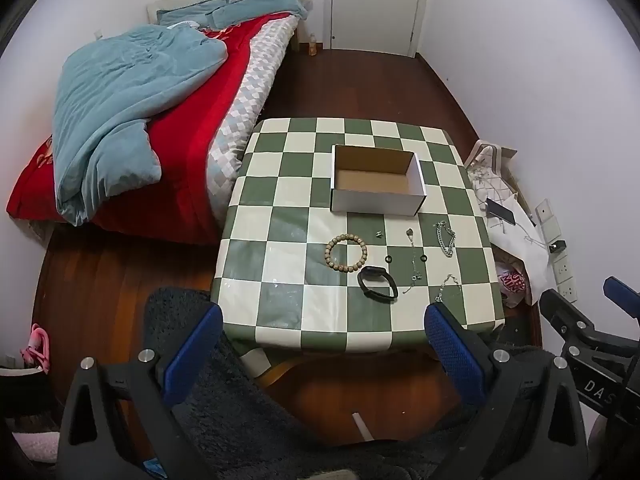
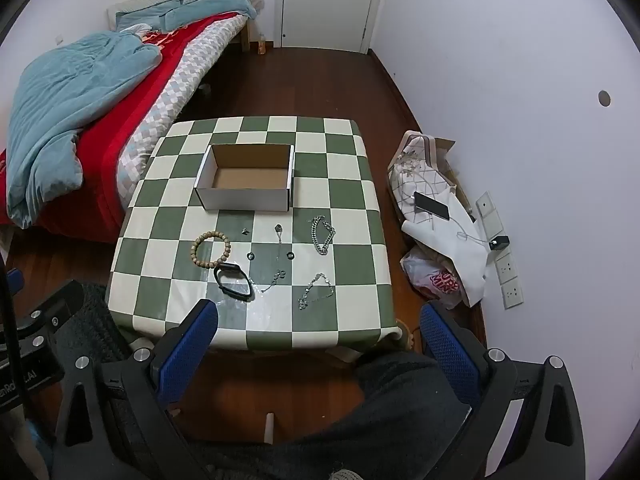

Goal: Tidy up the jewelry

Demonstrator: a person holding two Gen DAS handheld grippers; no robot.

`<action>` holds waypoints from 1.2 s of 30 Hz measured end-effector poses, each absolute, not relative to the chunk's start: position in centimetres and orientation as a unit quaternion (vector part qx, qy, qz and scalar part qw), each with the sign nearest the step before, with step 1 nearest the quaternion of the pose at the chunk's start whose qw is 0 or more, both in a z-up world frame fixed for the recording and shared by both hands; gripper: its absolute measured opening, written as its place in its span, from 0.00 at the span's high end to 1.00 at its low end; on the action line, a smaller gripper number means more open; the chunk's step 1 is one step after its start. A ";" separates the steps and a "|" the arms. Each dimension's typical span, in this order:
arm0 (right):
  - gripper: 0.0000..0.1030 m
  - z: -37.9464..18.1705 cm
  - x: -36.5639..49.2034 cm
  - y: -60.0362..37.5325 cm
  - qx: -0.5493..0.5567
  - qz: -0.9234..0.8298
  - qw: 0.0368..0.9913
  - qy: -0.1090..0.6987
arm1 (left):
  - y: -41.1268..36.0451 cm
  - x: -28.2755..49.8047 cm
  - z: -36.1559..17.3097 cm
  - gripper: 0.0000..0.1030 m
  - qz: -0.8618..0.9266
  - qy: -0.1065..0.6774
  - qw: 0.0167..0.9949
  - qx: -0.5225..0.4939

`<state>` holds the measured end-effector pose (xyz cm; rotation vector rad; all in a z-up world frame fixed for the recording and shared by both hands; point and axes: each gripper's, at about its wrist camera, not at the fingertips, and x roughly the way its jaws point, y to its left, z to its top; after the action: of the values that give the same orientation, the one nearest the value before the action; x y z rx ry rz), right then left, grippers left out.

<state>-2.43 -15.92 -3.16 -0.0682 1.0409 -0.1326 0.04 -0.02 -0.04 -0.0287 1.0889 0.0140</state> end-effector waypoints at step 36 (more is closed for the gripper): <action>0.01 -1.4 -3.4 -16.2 -0.030 -0.068 0.875 0.478 | -0.7 0.0 2.1 0.00 0.007 0.493 0.870 -0.014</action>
<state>-3.37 -16.23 -1.43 -0.0626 0.9988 -0.1419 -0.01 -0.66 2.08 -0.0288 1.0313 0.0143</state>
